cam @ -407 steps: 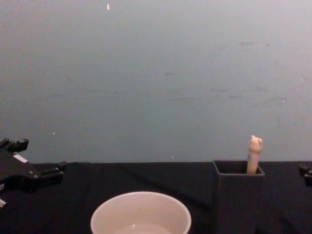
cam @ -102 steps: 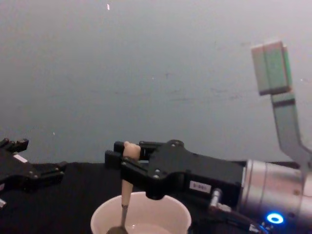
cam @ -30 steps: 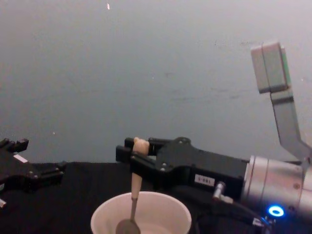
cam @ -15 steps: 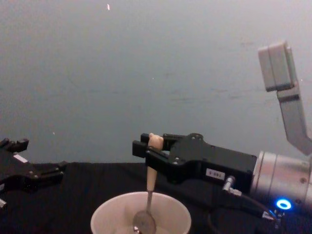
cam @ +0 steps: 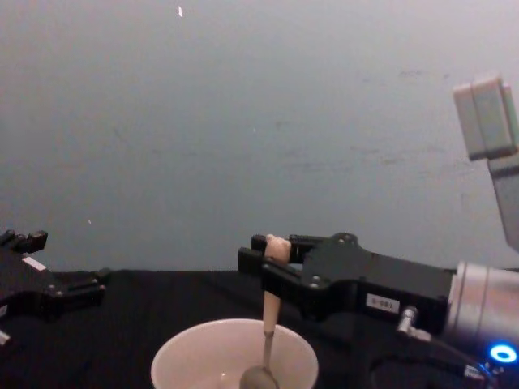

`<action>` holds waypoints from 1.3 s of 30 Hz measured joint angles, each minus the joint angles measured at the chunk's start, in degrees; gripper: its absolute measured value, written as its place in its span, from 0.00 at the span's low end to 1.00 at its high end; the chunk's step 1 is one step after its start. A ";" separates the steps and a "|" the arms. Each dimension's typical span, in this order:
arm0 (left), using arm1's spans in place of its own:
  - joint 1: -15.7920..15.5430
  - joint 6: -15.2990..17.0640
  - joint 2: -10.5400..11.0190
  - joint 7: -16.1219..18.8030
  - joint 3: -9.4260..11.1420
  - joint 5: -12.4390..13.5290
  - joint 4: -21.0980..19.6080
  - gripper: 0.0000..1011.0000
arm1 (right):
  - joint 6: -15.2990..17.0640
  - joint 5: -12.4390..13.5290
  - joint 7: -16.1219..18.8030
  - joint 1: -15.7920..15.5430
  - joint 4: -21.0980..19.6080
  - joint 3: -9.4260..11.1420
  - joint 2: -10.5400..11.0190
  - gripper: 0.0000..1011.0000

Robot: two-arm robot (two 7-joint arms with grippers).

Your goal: Pick up the stirring spoon with one hand, stir inside the cup, then place it back in its original position.

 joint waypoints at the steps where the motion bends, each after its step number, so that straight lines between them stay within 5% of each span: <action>1: 0.00 0.00 0.00 0.00 0.00 0.00 0.00 0.99 | 0.17 0.07 0.03 -0.20 -0.34 0.01 0.18 0.21; 16: 0.00 0.00 0.00 0.00 0.00 0.00 0.00 0.99 | 1.53 1.76 1.60 -2.22 -3.95 -1.61 0.71 0.21; 30: 0.00 0.00 0.00 0.00 0.00 0.00 0.00 0.99 | -1.37 0.10 0.47 2.06 3.26 -2.45 -3.77 0.21; 39: 0.00 0.00 0.00 0.00 0.00 0.00 0.00 0.99 | -1.74 -0.68 -0.42 2.72 4.75 -1.38 -3.66 0.21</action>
